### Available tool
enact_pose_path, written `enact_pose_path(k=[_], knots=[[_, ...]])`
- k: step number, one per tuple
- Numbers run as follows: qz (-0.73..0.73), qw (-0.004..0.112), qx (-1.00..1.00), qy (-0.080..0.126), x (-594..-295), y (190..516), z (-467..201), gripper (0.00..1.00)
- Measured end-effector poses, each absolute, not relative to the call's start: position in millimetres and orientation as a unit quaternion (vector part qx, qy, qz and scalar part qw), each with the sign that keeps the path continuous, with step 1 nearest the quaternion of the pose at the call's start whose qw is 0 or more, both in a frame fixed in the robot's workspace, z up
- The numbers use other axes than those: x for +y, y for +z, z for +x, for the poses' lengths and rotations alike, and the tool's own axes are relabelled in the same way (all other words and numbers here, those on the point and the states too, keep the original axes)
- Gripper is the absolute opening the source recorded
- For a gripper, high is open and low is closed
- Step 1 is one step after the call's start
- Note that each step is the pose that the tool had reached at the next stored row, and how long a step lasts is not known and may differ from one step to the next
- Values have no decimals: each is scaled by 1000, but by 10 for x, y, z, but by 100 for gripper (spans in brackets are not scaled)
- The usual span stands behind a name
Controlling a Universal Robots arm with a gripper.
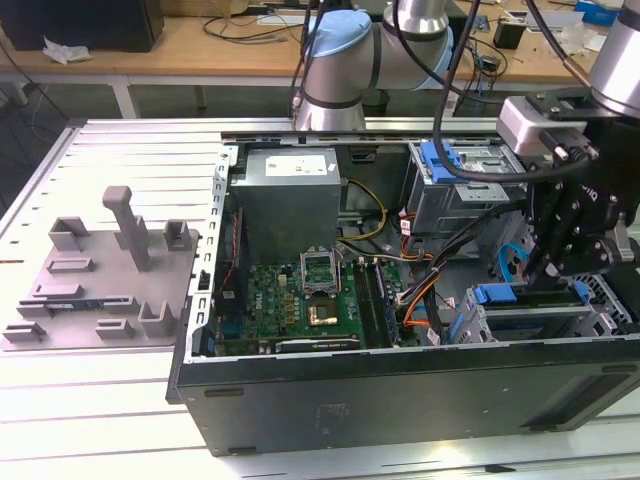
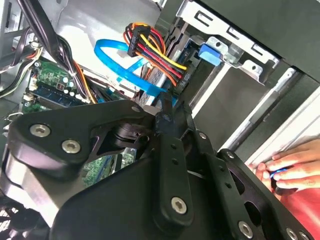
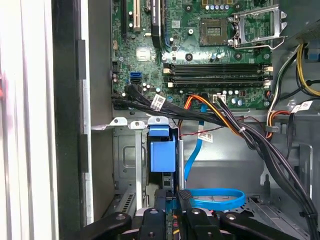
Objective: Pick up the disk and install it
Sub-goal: 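Insert the second disk wire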
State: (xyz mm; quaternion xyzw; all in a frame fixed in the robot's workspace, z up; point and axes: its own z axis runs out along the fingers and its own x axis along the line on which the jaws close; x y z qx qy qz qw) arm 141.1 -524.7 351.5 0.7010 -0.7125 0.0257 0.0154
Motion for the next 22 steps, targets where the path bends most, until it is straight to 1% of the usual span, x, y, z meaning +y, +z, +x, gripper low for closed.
enact_pose_path(k=[3, 7, 10, 11, 12, 13, 14, 15, 22], knots=[[701, 18, -712, 29, -5238, 3558, 1373, 24], [701, 25, -712, 36, -5205, 3606, 1292, 24], [700, 34, -712, 44, -5128, 3648, 1273, 24], [700, 38, -711, 49, -5081, 3672, 1264, 23], [700, 41, -711, 52, -5061, 3683, 1262, 16], [700, 43, -711, 53, -5050, 3687, 1261, 16], [700, 46, -711, 57, -5040, 3688, 1261, 11], [700, 47, -710, 58, -5038, 3688, 1260, 11], [700, 47, -710, 58, -5038, 3688, 1260, 11]])
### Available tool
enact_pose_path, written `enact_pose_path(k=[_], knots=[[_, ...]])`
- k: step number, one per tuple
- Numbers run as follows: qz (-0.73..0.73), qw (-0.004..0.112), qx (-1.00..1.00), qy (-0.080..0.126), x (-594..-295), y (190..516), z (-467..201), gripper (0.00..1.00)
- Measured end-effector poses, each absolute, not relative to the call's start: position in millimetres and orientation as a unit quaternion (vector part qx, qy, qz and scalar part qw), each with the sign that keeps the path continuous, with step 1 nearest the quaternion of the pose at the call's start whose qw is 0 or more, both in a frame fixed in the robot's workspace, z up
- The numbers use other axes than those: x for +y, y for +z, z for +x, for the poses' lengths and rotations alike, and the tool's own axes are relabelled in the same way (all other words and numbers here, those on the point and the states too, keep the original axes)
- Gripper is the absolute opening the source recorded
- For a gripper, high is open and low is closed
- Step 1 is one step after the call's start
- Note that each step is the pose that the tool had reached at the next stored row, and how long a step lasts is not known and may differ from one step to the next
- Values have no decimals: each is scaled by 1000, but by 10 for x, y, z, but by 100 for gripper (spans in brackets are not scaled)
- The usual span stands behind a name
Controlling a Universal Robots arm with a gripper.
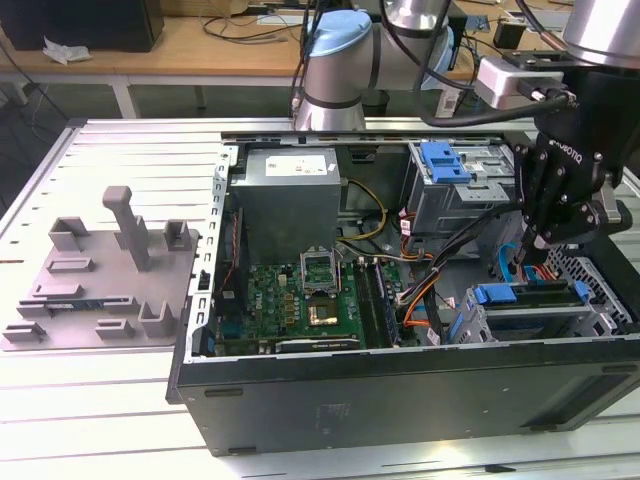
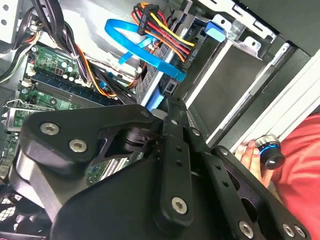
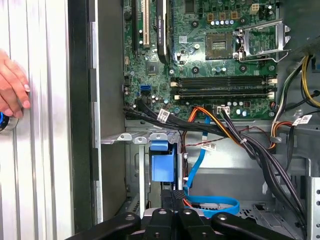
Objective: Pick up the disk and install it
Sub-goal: 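Insert the second disk wire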
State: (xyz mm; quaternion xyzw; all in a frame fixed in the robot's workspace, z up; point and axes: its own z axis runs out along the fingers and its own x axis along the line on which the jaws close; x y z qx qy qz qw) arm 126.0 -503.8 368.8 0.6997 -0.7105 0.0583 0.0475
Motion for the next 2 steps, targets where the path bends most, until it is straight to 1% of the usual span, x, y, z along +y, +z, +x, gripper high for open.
enact_pose_path(k=[2], knots=[[700, 47, -710, 58, -5038, 3688, 1260, 11]])
